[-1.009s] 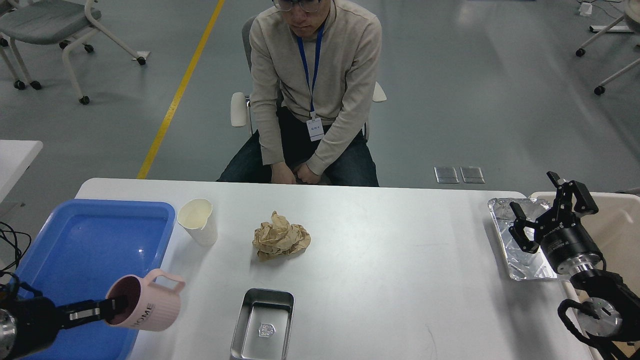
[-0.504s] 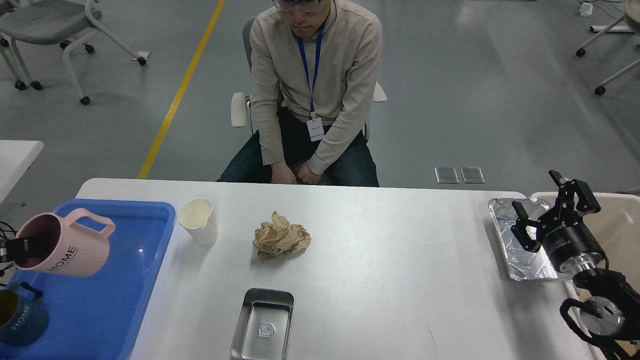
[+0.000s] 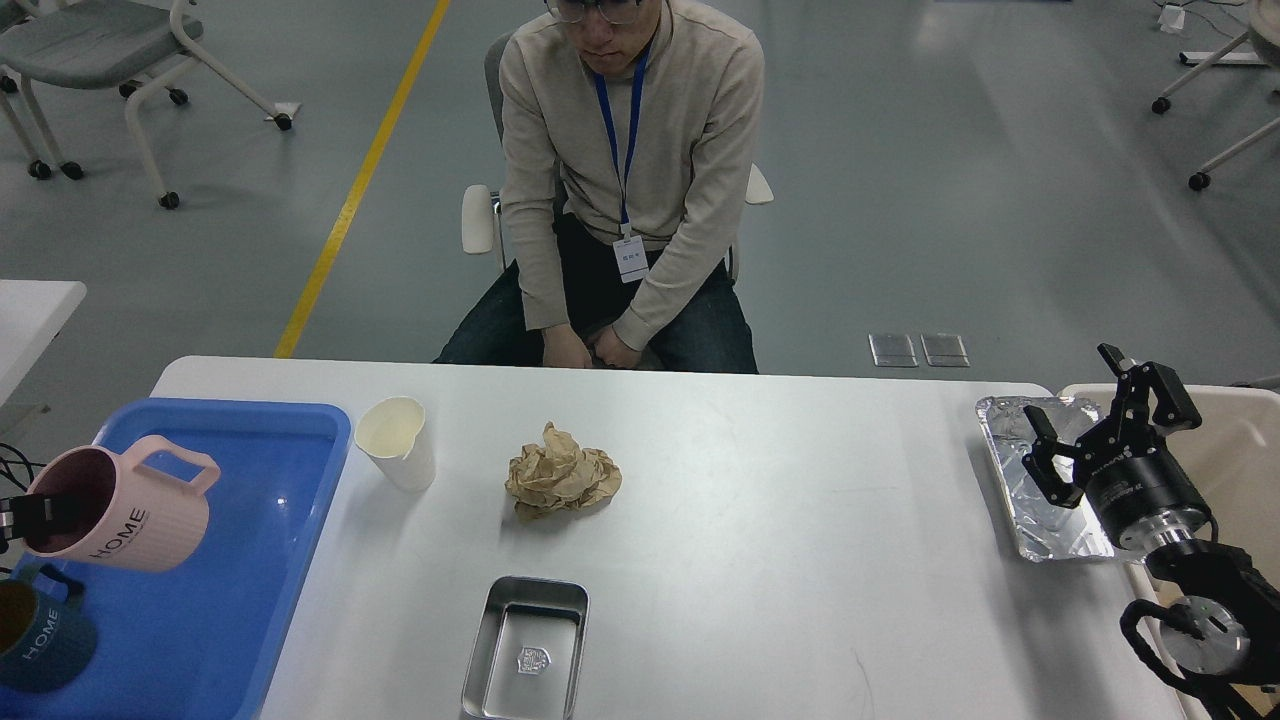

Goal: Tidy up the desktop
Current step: 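Lower the pink mug into the blue tray and release it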

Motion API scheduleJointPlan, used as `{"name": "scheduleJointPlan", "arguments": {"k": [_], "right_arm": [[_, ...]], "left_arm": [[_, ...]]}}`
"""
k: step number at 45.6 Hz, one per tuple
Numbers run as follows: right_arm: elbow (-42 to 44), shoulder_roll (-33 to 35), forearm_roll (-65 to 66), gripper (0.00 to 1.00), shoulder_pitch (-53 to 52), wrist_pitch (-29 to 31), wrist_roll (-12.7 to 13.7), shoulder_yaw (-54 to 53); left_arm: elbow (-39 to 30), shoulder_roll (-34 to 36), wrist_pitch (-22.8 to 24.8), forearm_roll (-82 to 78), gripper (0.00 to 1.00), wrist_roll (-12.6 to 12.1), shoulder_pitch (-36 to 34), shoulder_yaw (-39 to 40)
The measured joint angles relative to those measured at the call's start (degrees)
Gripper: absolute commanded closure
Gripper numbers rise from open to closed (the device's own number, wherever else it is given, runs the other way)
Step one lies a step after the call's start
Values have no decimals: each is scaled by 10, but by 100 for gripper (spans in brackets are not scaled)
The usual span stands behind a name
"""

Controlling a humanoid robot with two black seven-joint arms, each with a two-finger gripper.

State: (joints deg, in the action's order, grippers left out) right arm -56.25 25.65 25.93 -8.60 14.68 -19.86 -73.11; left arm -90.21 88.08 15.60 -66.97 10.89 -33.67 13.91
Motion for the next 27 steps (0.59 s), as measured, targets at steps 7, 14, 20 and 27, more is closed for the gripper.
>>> {"name": "scheduleJointPlan", "arguments": {"k": [7,14,20,27], "right_arm": [[0,-1,0,0,-1,0,0,1],[0,0,0,0,0,0,0,1],[0,0,0,0,1,0,0,1],[1,0,0,0,2,0,0,1]], "left_arm": [[24,-32,-19,-3,99,0,0,-36],[45,-63,-49,-8,99,-1,1,-74],[64,-85,-71,-11,99,-2,2,-108],[77,-91,-85,-11,99,-2,4,-127]]}}
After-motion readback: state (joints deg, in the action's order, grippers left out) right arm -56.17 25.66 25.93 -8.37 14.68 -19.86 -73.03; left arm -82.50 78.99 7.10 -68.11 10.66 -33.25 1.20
